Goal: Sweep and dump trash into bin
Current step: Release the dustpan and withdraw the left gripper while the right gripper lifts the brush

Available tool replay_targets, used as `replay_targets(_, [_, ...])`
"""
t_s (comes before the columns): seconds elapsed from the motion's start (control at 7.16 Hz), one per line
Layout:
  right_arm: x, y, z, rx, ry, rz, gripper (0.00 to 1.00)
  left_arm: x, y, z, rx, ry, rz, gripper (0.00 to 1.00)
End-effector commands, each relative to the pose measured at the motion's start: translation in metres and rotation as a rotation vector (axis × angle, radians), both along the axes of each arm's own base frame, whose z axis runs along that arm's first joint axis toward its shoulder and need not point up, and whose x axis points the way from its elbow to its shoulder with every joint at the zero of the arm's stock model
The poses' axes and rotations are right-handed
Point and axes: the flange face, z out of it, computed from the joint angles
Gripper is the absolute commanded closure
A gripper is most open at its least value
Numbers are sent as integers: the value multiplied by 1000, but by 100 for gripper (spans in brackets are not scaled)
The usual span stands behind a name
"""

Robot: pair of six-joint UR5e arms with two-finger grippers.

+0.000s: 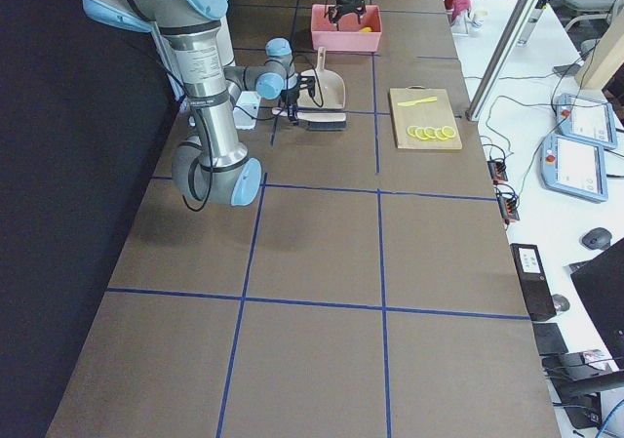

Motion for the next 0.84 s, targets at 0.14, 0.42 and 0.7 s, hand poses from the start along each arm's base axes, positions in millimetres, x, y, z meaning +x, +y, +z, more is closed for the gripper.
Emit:
replay_targets(0.14, [15,-26,-2,8,-3,19,100,-149,-50,91,-413,94,-341,0])
replay_targets(0.42, [40,-63,3,12,4,1,100,-216,-36,158,-541,58,-497,0])
replay_targets(0.7, [78,-103,15,4,8,-23,100,-280,-18,260,-721,-7,-632,0])
